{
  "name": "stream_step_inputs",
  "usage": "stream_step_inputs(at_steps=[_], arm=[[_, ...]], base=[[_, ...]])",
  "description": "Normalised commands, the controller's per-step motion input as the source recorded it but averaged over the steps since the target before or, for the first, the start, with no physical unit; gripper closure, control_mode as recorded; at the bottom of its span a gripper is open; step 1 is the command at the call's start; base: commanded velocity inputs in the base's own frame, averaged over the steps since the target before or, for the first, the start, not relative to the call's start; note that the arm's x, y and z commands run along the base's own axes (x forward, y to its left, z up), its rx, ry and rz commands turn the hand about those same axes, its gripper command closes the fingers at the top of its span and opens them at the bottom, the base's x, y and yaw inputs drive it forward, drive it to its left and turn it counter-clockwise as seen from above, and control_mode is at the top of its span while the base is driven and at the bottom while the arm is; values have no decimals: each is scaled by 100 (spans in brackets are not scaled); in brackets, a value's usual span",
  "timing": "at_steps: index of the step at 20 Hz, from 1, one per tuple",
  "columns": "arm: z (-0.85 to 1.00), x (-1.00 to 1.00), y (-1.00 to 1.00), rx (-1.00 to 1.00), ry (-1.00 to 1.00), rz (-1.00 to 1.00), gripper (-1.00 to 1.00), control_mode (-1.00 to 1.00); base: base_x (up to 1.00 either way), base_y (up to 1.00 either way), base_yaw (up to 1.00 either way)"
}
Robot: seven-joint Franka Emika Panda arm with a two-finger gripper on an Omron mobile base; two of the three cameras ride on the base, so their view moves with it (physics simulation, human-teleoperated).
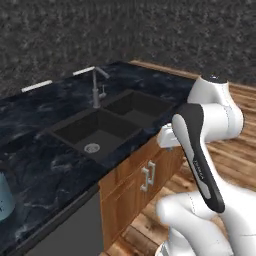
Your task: Navigate to the sink.
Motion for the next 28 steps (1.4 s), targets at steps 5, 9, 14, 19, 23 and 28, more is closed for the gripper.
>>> stream_step_inputs(at_steps=[5,9,14,19,23,28], arm=[[0,0,0,0,0,0,-100,100],[0,0,0,0,0,0,-100,100],[0,0,0,0,0,0,-100,100],[0,0,0,0,0,0,-100,100],[0,0,0,0,0,0,-100,100],[0,0,0,0,0,0,-100,100]], base=[[66,-3,99],[81,-75,66],[76,-100,13],[66,-100,3],[72,-100,18],[17,-86,23]])
